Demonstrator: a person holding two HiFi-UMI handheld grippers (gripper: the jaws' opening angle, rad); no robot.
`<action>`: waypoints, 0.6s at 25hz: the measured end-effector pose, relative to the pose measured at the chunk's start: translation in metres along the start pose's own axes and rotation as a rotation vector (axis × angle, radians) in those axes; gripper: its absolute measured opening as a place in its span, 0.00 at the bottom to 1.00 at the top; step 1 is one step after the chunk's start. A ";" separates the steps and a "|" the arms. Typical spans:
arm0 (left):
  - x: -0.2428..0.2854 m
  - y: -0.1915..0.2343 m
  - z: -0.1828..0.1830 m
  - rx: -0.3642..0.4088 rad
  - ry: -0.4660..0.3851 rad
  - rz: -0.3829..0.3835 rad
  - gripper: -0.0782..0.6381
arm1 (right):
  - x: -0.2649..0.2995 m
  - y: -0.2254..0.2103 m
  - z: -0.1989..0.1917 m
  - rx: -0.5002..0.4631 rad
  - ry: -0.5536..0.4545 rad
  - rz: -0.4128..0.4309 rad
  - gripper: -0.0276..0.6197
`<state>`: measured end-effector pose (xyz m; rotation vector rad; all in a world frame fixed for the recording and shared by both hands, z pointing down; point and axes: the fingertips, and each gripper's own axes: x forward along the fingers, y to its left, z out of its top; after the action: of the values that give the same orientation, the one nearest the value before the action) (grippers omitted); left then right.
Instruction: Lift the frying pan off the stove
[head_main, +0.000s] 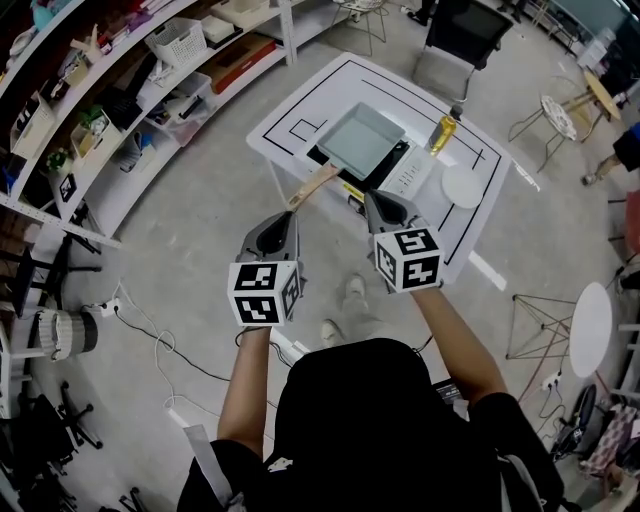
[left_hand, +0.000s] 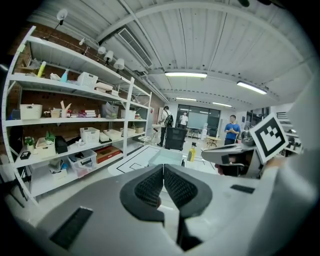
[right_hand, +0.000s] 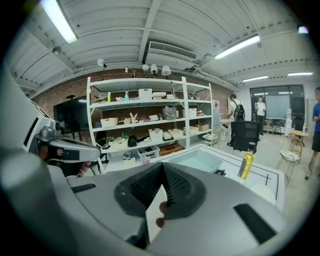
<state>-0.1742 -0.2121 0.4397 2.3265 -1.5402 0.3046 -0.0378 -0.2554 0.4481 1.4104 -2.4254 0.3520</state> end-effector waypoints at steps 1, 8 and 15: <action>0.004 0.001 0.000 0.000 0.004 0.000 0.12 | 0.003 -0.002 0.000 0.000 0.001 0.001 0.05; 0.037 0.006 0.003 -0.003 0.059 -0.018 0.12 | 0.026 -0.024 0.007 -0.002 0.018 0.011 0.05; 0.074 0.015 0.003 -0.030 0.111 -0.045 0.12 | 0.059 -0.046 0.017 0.004 0.027 0.029 0.05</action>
<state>-0.1587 -0.2813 0.4650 2.2775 -1.4286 0.3895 -0.0274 -0.3307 0.4582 1.3646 -2.4264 0.3803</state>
